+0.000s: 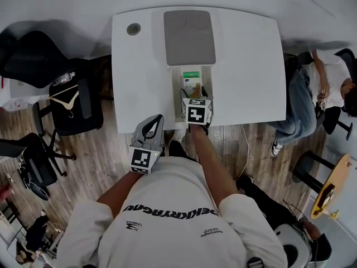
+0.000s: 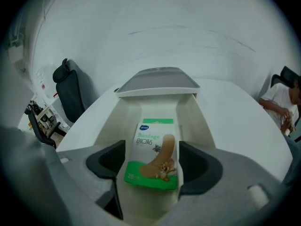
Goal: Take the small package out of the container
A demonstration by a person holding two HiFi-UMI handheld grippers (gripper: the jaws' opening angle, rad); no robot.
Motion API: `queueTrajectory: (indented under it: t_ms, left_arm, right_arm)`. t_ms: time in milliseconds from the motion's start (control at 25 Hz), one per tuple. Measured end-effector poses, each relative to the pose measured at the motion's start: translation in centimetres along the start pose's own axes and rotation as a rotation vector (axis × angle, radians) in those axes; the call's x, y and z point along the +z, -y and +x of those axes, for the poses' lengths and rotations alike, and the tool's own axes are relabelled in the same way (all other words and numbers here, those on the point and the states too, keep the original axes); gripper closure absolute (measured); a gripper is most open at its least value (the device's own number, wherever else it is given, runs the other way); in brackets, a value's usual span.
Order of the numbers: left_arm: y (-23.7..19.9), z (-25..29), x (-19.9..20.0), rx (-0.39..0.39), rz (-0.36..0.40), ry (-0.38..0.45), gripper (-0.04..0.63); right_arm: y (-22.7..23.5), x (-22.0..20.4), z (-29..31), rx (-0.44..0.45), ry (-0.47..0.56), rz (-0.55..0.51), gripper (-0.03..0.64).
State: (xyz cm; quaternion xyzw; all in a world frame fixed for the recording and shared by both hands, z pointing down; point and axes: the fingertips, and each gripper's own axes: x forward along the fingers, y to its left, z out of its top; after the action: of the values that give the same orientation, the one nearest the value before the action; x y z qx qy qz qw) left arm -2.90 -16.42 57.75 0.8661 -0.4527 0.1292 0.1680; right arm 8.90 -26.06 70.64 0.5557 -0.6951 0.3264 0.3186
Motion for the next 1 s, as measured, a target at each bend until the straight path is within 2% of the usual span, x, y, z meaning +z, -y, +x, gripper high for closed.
queueTrajectory:
  t_ms: [200, 680, 1000]
  left_arm:
    - [-0.2, 0.0, -0.1, -0.003, -0.022, -0.009, 0.592]
    - [-0.6, 0.3, -0.1, -0.004, -0.022, 0.001, 0.592]
    - [-1.3, 0.2, -0.4, 0.001, -0.045, 0.000, 0.592]
  right_arm:
    - [0.3, -0.1, 0.7, -0.018, -0.033, 0.004, 0.273]
    - [0.5, -0.7, 1.8, -0.044, -0.095, 0.029, 0.267]
    - [0.1, -0.5, 2.0, -0.064, -0.125, 0.011, 0.267]
